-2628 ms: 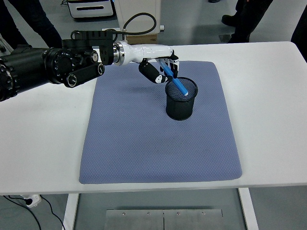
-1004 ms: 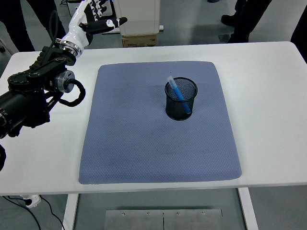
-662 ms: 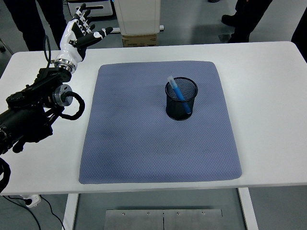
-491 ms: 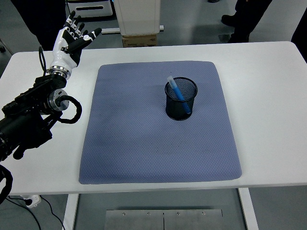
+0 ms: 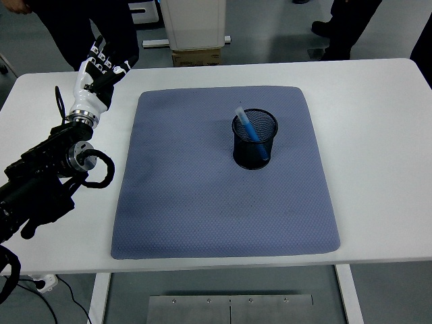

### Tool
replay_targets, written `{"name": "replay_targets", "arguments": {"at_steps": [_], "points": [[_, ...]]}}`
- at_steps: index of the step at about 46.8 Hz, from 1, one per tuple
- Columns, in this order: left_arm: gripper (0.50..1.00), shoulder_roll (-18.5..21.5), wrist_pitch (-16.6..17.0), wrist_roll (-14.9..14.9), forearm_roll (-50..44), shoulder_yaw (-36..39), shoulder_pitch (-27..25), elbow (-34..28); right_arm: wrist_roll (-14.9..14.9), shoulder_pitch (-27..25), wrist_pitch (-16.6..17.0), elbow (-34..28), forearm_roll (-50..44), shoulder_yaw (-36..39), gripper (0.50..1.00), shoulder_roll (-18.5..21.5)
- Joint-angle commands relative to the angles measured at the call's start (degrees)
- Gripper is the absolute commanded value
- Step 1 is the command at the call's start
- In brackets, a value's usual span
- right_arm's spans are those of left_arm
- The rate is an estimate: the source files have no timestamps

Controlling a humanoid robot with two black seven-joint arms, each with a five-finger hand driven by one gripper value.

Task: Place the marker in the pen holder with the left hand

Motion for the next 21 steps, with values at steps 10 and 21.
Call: {"name": "replay_targets", "arguments": {"at_steps": [10,21], "points": [[1.000,-0.31,-0.34,0.00,-0.65,-0.48,2.21,-0.07,0.06,0.09,0.09,0.52,-0.17,0.03,1.000,0.00],[1.000,-0.22,-0.34,-0.09,-0.65,-0.74,3.09,-0.07,-0.03,0.00,0.09,0.52,0.09,0.30,1.000,0.00]]}}
